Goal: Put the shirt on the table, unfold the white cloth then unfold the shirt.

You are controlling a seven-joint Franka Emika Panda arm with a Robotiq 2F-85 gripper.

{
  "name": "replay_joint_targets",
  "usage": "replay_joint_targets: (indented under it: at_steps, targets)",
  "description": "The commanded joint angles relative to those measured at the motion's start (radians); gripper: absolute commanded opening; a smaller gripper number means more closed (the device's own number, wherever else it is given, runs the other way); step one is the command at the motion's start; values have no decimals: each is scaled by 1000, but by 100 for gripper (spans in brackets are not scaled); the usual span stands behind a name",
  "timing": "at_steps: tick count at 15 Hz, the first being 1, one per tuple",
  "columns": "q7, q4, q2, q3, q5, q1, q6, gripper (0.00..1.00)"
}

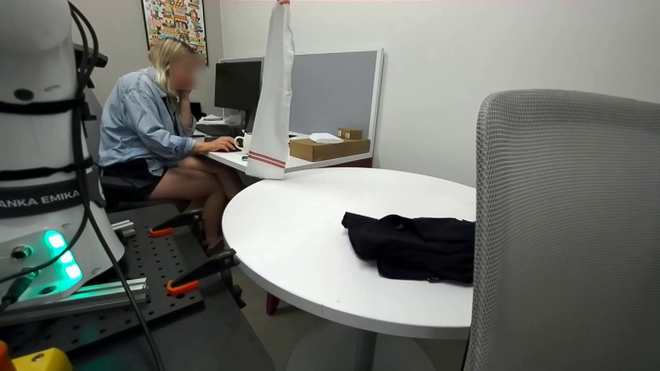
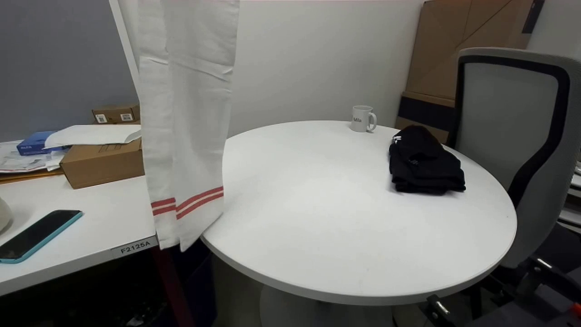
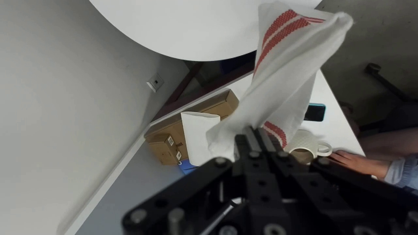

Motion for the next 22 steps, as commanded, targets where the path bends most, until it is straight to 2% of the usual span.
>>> replay_joint_targets:
  at_steps: [1,5,9,16,22]
  targets:
    - [73,-43,-19,-9,8,-10,49,0]
    - [93,-26,37,-20,-37,-23,59,0]
    - [101,61,155,-66,-74,-48,25,0]
    - [-52,354,454,-173,-161,-136,-53,0]
    - [-138,597,707,-243,-161,-197,-107,0]
